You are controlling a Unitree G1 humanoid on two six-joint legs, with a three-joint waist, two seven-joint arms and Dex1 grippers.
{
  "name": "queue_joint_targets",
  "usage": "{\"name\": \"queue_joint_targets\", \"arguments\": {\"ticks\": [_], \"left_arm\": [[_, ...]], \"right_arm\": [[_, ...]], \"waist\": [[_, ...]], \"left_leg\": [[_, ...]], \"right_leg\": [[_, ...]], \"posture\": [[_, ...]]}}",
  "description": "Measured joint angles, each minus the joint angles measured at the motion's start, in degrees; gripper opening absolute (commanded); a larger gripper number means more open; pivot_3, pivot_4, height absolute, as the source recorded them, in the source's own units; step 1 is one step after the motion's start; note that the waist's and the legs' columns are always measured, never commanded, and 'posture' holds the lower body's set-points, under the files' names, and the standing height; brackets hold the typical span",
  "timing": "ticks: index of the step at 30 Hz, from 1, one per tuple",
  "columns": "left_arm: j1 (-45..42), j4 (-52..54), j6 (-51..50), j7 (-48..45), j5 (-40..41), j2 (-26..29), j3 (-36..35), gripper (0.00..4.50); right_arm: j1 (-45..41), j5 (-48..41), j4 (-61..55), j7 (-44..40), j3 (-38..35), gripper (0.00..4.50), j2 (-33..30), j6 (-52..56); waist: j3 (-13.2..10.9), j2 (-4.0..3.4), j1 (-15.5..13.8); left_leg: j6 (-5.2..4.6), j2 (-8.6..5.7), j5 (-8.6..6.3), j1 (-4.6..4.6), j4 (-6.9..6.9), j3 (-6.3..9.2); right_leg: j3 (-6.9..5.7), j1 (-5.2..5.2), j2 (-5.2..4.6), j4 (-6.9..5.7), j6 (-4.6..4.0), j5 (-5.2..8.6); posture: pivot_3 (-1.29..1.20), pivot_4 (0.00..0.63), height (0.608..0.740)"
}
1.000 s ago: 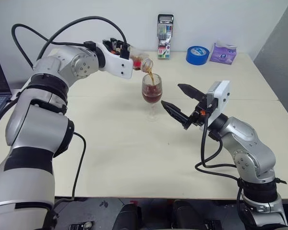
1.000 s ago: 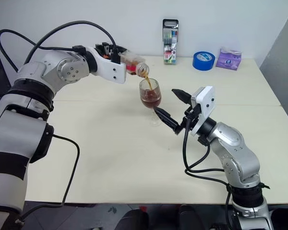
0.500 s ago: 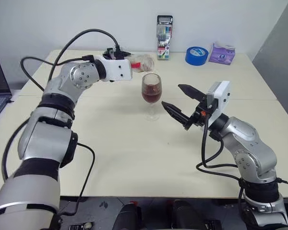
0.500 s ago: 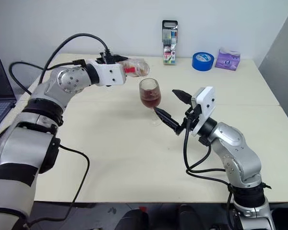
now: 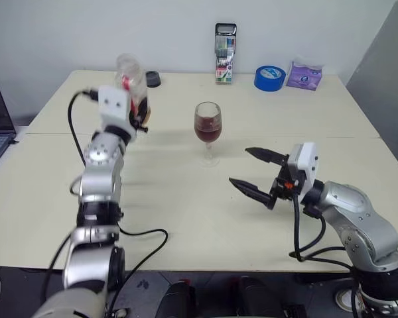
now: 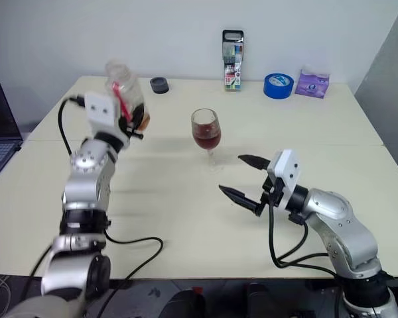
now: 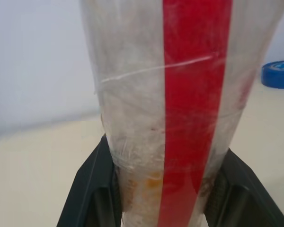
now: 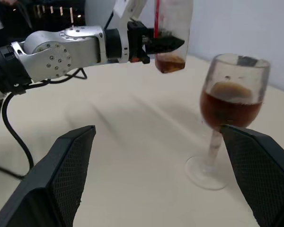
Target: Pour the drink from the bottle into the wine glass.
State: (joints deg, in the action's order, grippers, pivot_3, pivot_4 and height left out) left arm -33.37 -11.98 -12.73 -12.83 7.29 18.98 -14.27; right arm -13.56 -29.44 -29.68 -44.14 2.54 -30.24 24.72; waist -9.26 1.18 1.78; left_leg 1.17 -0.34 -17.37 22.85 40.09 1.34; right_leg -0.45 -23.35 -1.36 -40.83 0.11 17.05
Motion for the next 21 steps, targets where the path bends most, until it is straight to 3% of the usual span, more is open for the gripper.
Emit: {"name": "queue_joint_targets", "arguments": {"ticks": [4,8,17,21], "left_arm": [[7.0,5.5,-1.8,1.5,5.4,-3.7,-3.6,1.68],[11.9,5.7,-0.6,0.9,6.0,-3.9,-3.7,1.68],[14.7,2.6,3.3,0.6,5.2,-3.3,-2.7,1.68],[13.9,0.6,4.6,-0.3,5.5,-3.2,-2.6,3.0]], "right_arm": [[-0.8,0.1,0.5,-0.9,0.7,4.5,0.3,-0.9],[-1.1,0.1,0.9,-1.0,0.9,4.5,0.3,-0.9],[-1.1,0.1,0.9,-0.7,0.9,4.5,0.4,-0.9],[-1.1,0.1,1.0,-0.5,0.9,4.5,0.7,-0.9]], "waist": [[0.0,0.08,-0.1],[0.1,0.09,-0.2],[0.1,0.11,-0.3],[0.1,0.11,-0.3]], "left_leg": [[-0.02,0.0,-0.01,-0.16,0.01,0.03],[-0.03,0.0,-0.02,-0.15,0.01,0.03],[-0.07,0.0,-0.04,-0.16,-0.01,0.02],[-0.07,0.0,-0.04,-0.16,-0.01,0.03]], "right_leg": [[-0.01,0.16,0.01,-0.03,0.0,0.0],[-0.02,0.16,0.01,0.0,0.0,0.0],[-0.02,0.16,0.01,0.0,0.0,0.0],[-0.03,0.17,0.01,0.01,0.0,0.0]], "posture": [[0.0,0.15,0.74],[0.0,0.15,0.74],[0.0,0.15,0.74],[0.0,0.15,0.74]]}}
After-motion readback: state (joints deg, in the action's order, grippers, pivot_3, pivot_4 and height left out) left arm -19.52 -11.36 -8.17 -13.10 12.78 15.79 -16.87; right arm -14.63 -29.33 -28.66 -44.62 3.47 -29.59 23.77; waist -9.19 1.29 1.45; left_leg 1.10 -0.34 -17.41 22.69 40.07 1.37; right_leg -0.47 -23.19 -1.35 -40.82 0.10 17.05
